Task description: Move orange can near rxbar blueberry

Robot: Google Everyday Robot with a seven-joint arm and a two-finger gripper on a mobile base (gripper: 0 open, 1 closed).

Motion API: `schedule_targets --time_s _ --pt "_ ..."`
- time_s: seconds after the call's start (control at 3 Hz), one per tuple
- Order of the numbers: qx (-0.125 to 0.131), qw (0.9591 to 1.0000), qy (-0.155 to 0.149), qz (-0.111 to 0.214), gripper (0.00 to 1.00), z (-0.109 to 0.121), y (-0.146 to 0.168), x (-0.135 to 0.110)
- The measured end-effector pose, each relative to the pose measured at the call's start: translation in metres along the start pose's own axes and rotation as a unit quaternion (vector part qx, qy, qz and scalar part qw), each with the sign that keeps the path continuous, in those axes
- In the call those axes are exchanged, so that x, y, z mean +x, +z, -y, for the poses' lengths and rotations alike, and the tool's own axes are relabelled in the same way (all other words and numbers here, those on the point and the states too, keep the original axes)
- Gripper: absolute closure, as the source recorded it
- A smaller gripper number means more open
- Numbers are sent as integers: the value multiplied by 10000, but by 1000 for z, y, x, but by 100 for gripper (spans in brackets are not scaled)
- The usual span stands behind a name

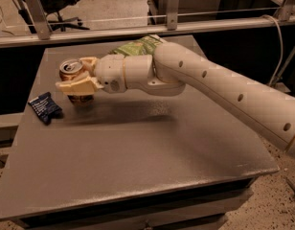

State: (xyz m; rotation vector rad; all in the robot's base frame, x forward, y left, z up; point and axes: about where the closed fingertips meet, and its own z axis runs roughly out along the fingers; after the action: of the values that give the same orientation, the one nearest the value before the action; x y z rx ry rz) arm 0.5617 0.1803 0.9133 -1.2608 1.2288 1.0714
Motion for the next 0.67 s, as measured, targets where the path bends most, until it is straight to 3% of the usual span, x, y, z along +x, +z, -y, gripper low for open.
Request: schedule_targets --time_s 0.67 --pt "24 9995 305 124 36 -3 6 19"
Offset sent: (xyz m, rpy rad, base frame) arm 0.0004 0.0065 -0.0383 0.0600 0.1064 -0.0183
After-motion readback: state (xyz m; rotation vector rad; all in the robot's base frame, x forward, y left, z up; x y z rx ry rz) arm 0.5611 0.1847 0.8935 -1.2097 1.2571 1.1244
